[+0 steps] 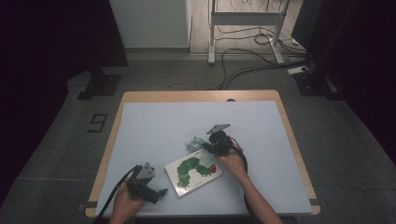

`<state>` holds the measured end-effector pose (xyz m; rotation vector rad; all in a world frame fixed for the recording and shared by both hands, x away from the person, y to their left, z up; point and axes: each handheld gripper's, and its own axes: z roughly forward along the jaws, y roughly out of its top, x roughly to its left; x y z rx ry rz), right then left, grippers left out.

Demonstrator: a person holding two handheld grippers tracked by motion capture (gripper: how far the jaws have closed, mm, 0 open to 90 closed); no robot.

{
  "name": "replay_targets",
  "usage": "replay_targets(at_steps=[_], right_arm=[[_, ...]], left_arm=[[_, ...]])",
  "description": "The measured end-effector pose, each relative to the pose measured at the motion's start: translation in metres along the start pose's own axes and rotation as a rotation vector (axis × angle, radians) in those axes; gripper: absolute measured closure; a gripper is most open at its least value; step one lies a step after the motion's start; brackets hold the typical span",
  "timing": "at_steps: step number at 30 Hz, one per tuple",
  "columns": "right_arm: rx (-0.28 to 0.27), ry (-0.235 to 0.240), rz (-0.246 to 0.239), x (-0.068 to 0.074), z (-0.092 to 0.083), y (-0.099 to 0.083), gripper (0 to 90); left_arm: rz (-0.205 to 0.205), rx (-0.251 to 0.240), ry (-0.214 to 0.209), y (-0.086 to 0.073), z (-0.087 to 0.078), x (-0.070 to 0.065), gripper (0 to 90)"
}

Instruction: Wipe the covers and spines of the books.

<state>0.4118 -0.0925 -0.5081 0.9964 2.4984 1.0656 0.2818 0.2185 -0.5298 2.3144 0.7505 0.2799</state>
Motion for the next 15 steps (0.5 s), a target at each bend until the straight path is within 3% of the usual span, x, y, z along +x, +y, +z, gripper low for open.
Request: replay_targets(at_steps=[8,15], right_arm=[[-0.047,0.005,-0.017,0.002,-0.039,0.007,72.7],[-0.062,-0.017,-0.010,-0.006,-0.070,-0.004,72.7]], left_arm=[[0.001,0.001,-0.001,0.000,0.000,0.000,0.0],[0.000,0.000,-0.001,0.000,0.000,0.000,0.0]])
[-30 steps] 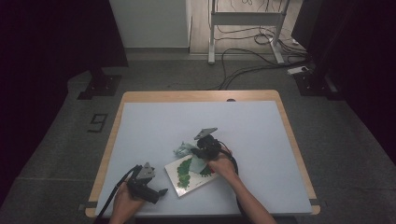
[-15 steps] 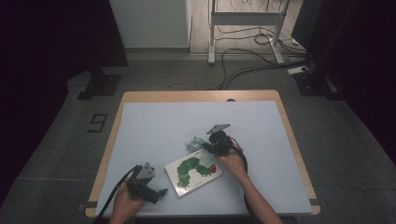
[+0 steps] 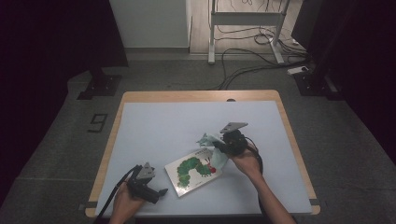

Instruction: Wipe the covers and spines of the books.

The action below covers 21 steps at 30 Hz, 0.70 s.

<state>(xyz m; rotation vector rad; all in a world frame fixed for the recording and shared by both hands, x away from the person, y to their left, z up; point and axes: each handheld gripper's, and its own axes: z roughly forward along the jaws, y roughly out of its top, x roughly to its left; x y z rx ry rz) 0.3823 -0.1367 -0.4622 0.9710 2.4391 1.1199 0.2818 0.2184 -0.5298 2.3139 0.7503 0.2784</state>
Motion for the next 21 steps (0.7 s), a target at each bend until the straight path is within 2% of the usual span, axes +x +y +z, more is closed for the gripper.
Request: replay_targets(at_steps=[3,5,10,11,13,17,21], right_arm=[[-0.009,-0.013,0.010,-0.006,-0.018,-0.009,72.8],[-0.010,-0.016,0.009,-0.007,-0.022,-0.011,72.7],[-0.025,-0.044,0.022,-0.014,-0.044,-0.022,72.7],[-0.030,-0.057,0.029,-0.017,-0.053,-0.028,72.7],[-0.030,-0.062,0.029,-0.018,-0.056,-0.030,72.7],[-0.047,-0.085,0.055,-0.023,-0.078,-0.045,72.7],[-0.050,-0.104,0.067,-0.026,-0.089,-0.054,72.8]], left_arm=[[0.000,0.000,0.000,0.000,0.000,0.000,0.0],[0.000,0.000,0.000,0.000,0.000,0.000,0.0],[-0.001,-0.001,0.000,0.000,0.000,0.000,0.0],[-0.002,-0.001,0.000,0.000,0.000,0.000,0.0],[-0.002,-0.001,0.000,0.000,0.000,0.000,0.0],[-0.001,-0.001,0.000,0.000,0.000,0.000,0.0],[-0.002,-0.001,-0.001,0.000,0.000,0.000,0.0]])
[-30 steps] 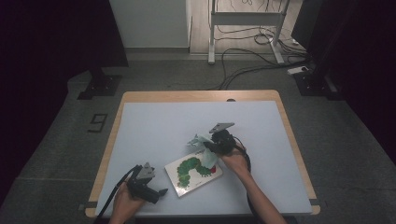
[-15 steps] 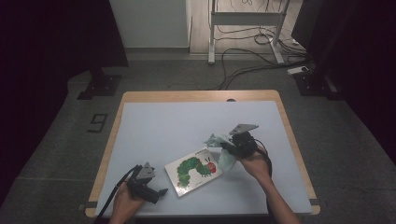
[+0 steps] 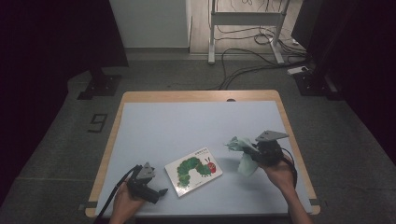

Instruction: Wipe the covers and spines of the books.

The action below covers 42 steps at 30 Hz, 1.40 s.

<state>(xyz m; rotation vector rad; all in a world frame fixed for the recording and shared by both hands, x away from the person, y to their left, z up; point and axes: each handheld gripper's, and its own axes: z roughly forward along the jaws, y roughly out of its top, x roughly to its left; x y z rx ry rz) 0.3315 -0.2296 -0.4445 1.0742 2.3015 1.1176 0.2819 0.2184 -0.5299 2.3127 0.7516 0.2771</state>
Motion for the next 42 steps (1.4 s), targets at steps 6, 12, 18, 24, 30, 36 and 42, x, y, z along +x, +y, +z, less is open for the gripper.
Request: replay_targets(at_steps=[6,12,18,24,30,36,42], right_arm=[[-0.003,-0.041,0.028,-0.012,-0.022,-0.016,72.8],[-0.004,-0.094,0.067,-0.024,-0.043,-0.039,72.7],[0.018,-0.134,0.076,-0.029,-0.047,-0.056,72.7],[0.049,-0.164,0.087,-0.029,-0.043,-0.082,72.7],[0.072,-0.176,0.089,-0.027,-0.033,-0.100,72.6],[0.104,-0.191,0.081,-0.026,-0.024,-0.111,70.2],[0.099,-0.182,0.096,-0.025,-0.023,-0.114,58.9]], left_arm=[[-0.001,-0.001,0.001,0.000,0.000,0.000,0.0],[0.000,0.000,0.001,0.000,0.000,0.000,0.0],[-0.001,0.000,0.001,0.000,0.000,0.000,0.0],[0.000,0.001,0.001,0.000,0.000,0.000,0.0],[-0.001,0.000,0.001,0.000,0.000,0.000,0.0],[0.000,0.001,0.001,0.000,0.000,0.000,0.0],[0.000,0.001,0.001,0.000,0.000,0.000,0.0]])
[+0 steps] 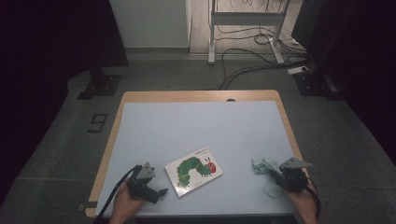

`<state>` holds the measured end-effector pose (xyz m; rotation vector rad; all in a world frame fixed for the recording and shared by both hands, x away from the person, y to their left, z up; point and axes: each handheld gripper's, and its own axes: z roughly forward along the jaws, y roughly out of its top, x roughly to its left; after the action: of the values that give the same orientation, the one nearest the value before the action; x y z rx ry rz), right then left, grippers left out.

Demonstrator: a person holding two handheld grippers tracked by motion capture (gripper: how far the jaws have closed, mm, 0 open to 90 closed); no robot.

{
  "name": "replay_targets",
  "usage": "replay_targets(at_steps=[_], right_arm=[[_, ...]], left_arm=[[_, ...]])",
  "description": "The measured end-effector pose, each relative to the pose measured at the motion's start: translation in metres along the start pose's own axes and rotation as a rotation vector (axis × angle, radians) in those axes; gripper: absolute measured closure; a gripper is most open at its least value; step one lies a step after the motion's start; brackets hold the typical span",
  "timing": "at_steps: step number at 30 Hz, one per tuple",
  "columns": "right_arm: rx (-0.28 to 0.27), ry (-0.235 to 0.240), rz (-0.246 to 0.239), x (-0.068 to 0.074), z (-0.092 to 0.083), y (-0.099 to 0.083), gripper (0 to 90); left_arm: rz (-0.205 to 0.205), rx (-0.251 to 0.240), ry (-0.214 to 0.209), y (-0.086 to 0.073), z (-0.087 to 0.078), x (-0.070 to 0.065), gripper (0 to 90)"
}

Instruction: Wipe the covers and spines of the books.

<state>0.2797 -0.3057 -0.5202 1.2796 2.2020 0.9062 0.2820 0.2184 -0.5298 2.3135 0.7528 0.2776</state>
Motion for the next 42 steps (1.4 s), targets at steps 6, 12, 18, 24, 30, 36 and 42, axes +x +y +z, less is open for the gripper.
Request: replay_targets(at_steps=[6,12,18,24,30,36,42], right_arm=[[-0.011,0.024,0.009,-0.002,-0.009,0.007,36.6],[-0.027,0.007,-0.009,0.002,-0.017,0.019,23.2],[-0.054,0.032,-0.003,0.007,-0.014,0.033,12.0],[-0.047,0.063,-0.029,0.020,-0.004,0.046,0.1],[-0.057,0.111,-0.040,0.030,0.007,0.059,0.0],[-0.053,0.137,-0.081,0.044,0.018,0.071,0.0],[-0.045,0.167,-0.121,0.059,0.032,0.081,0.0]], left_arm=[[0.000,0.000,0.000,0.000,0.000,0.000,0.0],[0.000,-0.001,0.000,0.000,0.000,0.000,0.0],[0.001,0.000,0.001,0.000,0.000,0.000,0.0],[0.004,-0.001,0.001,0.000,0.000,0.000,0.0],[0.008,-0.003,0.002,0.000,0.000,-0.001,0.4],[0.009,-0.003,0.001,0.000,0.000,-0.002,0.4],[0.019,0.003,-0.011,0.002,0.001,-0.002,0.0]])
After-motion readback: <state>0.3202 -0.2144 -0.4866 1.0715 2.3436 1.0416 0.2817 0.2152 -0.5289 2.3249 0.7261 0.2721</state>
